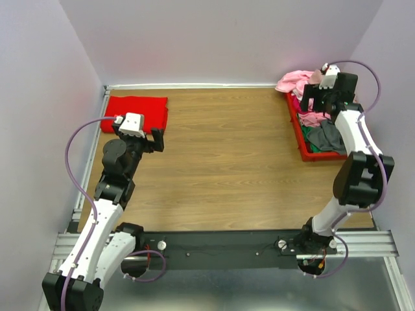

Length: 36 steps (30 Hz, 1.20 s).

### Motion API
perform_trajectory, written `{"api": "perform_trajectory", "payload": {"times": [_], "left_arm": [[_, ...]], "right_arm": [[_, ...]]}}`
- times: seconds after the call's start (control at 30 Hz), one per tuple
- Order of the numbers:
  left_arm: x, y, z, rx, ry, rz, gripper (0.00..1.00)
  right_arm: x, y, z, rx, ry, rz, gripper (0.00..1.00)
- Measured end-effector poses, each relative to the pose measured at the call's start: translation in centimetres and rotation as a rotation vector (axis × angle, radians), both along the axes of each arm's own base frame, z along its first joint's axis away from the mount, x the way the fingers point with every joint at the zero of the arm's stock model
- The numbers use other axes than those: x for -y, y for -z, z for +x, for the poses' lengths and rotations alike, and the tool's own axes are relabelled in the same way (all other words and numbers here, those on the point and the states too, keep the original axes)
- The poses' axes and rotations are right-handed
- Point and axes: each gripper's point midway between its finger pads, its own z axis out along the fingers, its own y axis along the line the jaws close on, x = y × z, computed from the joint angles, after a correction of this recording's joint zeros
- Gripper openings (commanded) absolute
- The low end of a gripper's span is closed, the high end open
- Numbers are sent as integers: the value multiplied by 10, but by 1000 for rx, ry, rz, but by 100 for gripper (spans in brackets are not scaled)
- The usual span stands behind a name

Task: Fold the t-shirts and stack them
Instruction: Grab the tshirt from the pile

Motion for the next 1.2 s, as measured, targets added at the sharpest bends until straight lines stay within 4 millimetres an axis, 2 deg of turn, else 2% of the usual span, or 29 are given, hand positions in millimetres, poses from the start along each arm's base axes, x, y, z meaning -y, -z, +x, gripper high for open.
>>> {"api": "perform_trajectory", "payload": {"times": [0.07,0.23,0.4,0.53,0.63,0.77,0.87,0.93,0.97,1.0,1.03,1.07,1.1,1.2], "left_arm": [[1,0,0,1,4,0,99],[2,-1,-1,2,12,-1,98],[2,-1,-1,3,13,0,98],[2,-2,-1,6,14,-1,98],[2,-2,-1,9,14,-2,98],[2,-2,0,7,14,-1,99],[3,0,1,2,14,0,98],[3,1,1,-1,14,0,98],[3,1,1,-2,14,1,98],[3,1,1,-2,14,1,98],[3,1,2,-3,14,1,98],[3,1,2,-3,14,1,98],[3,2,2,-4,14,1,98],[3,3,2,-7,14,2,98]], "right_arm": [[7,1,18,-7,23,6,84],[24,-1,61,6,81,27,78],[37,-20,88,56,124,25,65],[45,-27,103,84,146,12,62],[50,-17,109,71,157,7,60],[54,13,114,19,171,0,60],[57,27,114,-14,176,-9,49],[60,28,116,-17,181,-23,37],[61,28,117,-15,183,-30,28],[62,27,117,-13,183,-39,24],[63,26,118,-11,183,-46,12],[63,25,118,-9,188,-44,12],[65,24,119,-7,189,-51,4],[67,23,119,-5,192,-63,1]]}}
